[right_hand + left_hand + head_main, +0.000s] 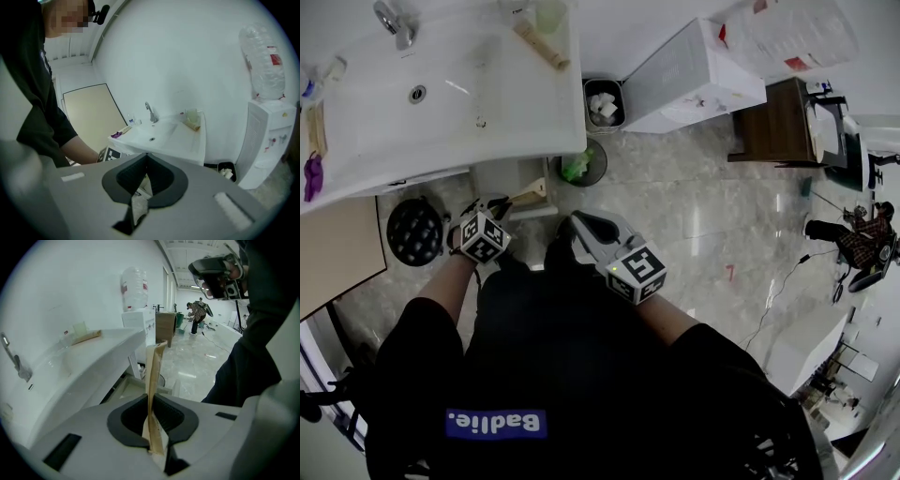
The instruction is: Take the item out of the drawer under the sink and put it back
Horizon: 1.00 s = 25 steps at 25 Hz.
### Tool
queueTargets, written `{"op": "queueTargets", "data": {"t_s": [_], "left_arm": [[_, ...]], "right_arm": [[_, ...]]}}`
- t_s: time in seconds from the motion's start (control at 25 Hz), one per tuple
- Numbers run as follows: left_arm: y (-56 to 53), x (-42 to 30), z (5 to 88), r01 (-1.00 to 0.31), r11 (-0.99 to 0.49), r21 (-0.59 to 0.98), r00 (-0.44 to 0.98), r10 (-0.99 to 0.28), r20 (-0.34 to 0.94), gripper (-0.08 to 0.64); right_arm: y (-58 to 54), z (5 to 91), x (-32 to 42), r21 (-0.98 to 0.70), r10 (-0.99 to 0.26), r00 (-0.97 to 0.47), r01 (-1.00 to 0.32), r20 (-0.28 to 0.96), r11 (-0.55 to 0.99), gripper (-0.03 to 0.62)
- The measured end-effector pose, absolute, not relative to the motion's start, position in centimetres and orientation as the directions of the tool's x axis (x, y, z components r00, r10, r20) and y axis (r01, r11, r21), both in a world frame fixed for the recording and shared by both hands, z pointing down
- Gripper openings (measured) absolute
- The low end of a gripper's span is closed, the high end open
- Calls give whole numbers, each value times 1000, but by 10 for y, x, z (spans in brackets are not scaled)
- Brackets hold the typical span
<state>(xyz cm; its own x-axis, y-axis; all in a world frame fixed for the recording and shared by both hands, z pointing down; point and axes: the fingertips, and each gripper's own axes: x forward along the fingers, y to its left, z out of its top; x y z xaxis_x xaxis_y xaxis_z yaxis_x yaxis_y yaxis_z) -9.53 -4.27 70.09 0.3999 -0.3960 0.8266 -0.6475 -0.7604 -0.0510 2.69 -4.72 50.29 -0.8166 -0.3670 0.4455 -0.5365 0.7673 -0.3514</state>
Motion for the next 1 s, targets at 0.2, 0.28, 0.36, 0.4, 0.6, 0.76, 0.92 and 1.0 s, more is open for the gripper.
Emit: {"op": "queueTargets", "data": {"t_s": [0.2,0.28,0.36,0.4,0.6,0.76,0.92,1.0], "left_arm": [[-53,-92,726,-576,-815,-70,386,-346,855,43],[-57,-92,740,-553,-830,-71,374,-324,869,43],[-59,-94,755,-532,-844,-72,354,-299,886,43],[-61,-94,762,-520,-851,-74,344,-287,894,43],[-67,-93,794,-485,-873,-54,308,-229,923,43],[-71,-99,820,-455,-889,-49,276,-193,941,43],[-75,-106,842,-461,-887,-33,256,-169,952,43],[-75,-106,849,-457,-889,-16,263,-152,953,43]], "right_arm": [[-42,512,42,-343,-376,-795,-561,475,753,0],[-40,516,47,-339,-383,-785,-574,487,746,0],[-40,519,53,-337,-389,-776,-586,496,737,0],[-41,521,57,-336,-394,-771,-592,501,733,0],[-44,527,67,-331,-396,-757,-606,520,723,0],[-51,526,61,-324,-395,-764,-596,509,735,0],[-57,526,48,-316,-387,-777,-577,497,753,0],[-61,527,40,-313,-377,-784,-565,494,763,0]]}}
